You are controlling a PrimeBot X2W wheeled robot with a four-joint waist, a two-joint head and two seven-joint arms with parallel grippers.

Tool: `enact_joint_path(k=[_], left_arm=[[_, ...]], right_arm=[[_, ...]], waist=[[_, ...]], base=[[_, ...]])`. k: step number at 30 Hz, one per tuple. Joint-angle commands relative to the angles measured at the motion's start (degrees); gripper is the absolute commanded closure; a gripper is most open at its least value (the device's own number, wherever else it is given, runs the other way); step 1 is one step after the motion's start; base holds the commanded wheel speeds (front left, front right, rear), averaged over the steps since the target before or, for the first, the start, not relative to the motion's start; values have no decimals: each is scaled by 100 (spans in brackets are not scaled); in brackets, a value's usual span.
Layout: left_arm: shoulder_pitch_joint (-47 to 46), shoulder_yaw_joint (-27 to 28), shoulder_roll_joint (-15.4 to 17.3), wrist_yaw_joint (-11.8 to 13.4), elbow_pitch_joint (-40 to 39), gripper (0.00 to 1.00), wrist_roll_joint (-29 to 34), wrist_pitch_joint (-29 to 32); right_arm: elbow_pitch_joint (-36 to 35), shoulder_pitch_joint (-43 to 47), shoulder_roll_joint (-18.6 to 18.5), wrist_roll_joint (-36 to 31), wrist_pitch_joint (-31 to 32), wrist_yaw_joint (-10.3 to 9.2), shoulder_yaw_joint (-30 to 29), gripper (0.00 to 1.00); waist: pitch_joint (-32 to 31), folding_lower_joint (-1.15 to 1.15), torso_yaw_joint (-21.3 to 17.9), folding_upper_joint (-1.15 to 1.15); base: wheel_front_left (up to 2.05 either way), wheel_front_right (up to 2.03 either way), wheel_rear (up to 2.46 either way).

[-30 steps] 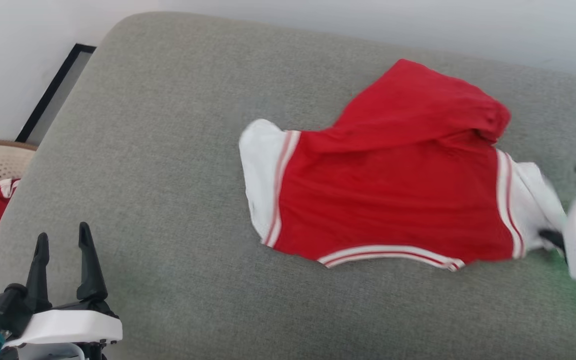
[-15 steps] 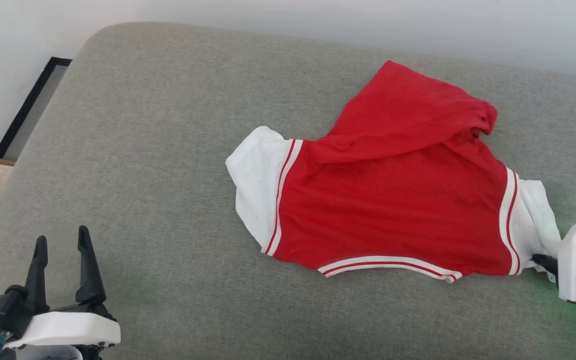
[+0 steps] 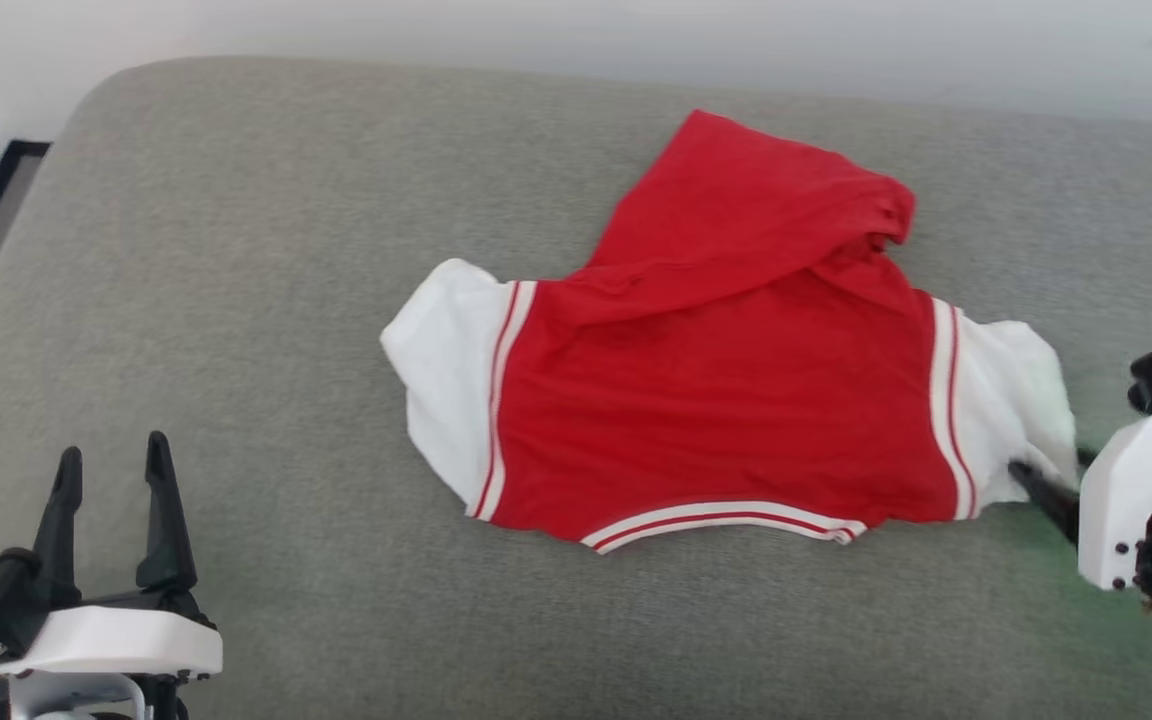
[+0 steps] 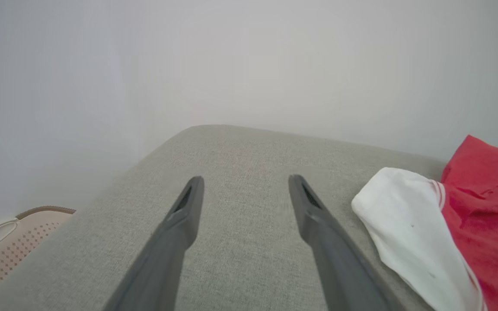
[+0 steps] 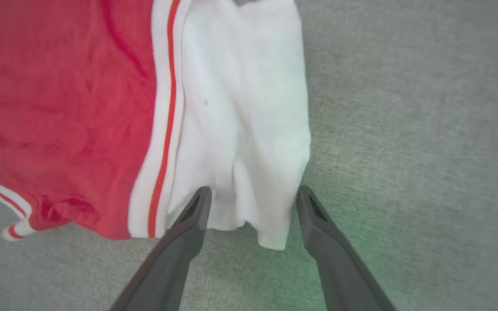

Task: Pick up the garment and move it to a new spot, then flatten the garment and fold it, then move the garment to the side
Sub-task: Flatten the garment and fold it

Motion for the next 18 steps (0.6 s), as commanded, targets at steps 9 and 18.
enact_joint_path(k=[9,18], left_arm=[[-171,-332,486,-21,29,0,-292,77],[-414,-1076,1160,-22,135,0,-785,915]], right_arm=[[-1260,429,400,-401,-549,-17,-470,0],[-1937,742,1042,-1030,-2085,-17,-775,0]], waist=[[-33,0,-531,0],[-4,0,-1121,0]], base=[[0,0,0],[0,0,0]])
